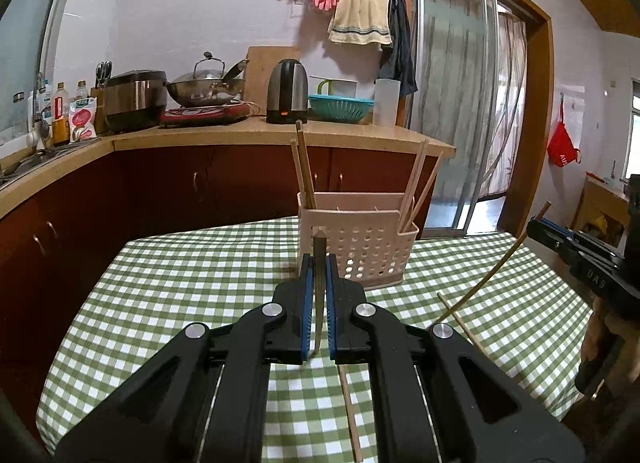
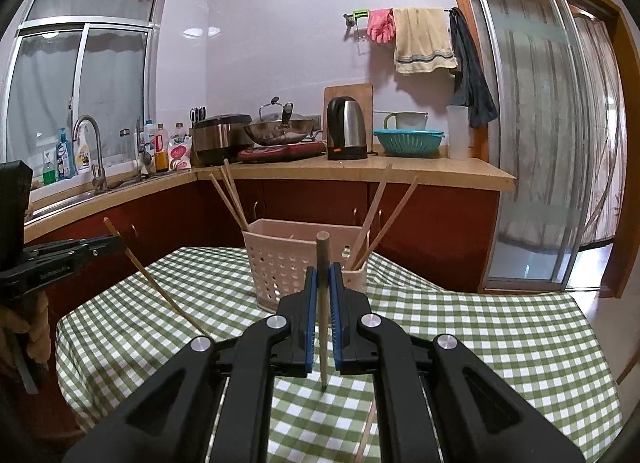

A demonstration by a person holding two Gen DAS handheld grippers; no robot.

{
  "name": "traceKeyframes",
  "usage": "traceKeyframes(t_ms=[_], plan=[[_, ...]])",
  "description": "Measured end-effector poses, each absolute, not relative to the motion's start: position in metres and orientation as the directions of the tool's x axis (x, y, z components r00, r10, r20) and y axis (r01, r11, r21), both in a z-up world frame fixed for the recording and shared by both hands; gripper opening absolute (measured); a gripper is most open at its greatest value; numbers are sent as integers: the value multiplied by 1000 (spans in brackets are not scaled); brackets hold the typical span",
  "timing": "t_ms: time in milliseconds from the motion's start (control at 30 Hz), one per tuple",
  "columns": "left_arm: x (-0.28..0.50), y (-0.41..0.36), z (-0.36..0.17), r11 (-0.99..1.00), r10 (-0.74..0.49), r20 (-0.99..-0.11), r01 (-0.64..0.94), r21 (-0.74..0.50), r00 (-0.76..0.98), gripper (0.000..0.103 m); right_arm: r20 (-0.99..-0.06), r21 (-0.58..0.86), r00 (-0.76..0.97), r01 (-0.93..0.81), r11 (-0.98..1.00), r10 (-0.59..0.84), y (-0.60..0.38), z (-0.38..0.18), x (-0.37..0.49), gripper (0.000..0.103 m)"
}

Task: Organize utensils
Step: 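Lift the chopsticks upright with both tools and carry them over the caddy, then lower the chopsticks into the caddy and open both tools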

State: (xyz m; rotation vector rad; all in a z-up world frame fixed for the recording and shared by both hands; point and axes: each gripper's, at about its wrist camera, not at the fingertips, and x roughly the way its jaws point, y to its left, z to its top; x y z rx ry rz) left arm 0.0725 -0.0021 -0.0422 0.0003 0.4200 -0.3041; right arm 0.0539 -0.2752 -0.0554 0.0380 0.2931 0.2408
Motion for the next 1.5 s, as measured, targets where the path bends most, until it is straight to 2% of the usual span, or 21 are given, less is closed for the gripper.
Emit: traceKeyframes(t_ms=[300,500,833,1067,1500], plan=[[86,-9,-6,939,-342,-324,339,-67,882,6,-228,83,939,-244,966,257,-279,-28,66,7],[104,-22,31,928,-370,-244,370,-45,897,6,-162,83,950,-256,963,266,-283,-1,81,7],[151,-41,66,918,-396,-173,393,-53,902,6,-62,64,960,-268,961,272,-286,40,119,7],[180,-48,69,934,-357,-149,357,-24,922,6,-112,63,953,-275,959,281,-280,30,164,7],[227,-44,2,940,-341,-327,331,-88,881,9,-281,122,913,-273,954,297,-274,-31,204,7]])
